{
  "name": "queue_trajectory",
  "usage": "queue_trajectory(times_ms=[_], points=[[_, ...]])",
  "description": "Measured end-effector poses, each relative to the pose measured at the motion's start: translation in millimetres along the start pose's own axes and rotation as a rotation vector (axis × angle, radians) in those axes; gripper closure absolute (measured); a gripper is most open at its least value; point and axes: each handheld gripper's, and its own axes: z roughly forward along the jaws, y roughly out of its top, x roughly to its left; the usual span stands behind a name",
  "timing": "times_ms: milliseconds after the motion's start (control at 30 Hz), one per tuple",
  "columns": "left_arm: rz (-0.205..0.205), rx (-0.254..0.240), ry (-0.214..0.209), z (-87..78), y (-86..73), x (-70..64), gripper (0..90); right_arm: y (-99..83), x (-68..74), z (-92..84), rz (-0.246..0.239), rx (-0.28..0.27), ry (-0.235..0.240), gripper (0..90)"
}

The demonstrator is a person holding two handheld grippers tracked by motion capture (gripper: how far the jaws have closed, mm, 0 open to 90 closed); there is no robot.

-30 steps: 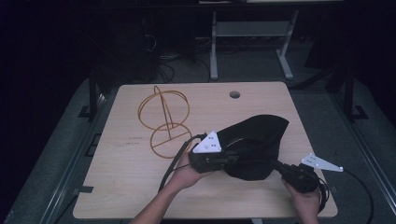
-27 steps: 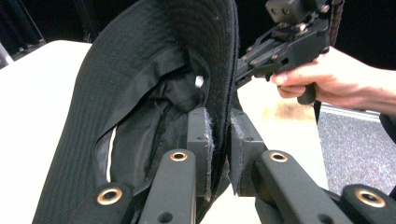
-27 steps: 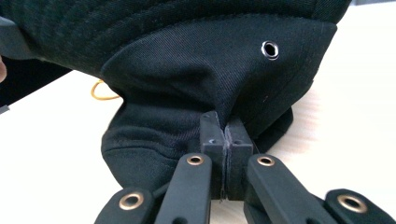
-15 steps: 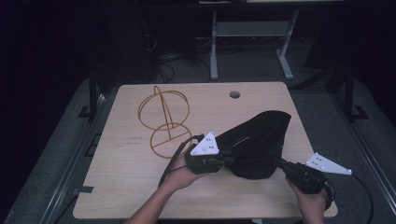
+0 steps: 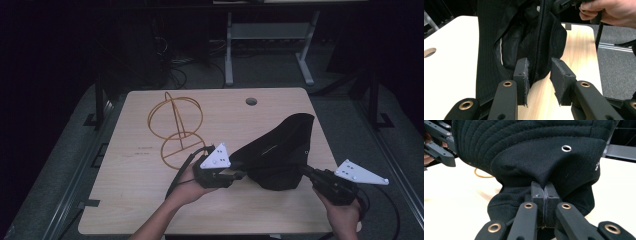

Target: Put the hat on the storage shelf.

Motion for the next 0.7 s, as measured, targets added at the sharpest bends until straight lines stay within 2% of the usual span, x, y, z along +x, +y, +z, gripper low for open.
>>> queue_trajectory(times_ms=[167, 700], points=[[0.005, 0.009, 0.002, -3.4, -1.5, -0.8, 62.5, 6.8, 1.5, -0.9, -0.021, -0.001, 0.009, 89.6], [-0.017, 0.025, 0.032, -22.6, -19.1, 1.7, 57.4, 25.7, 2.9, -6.1, -0.064, -0.014, 0.018, 89.6]])
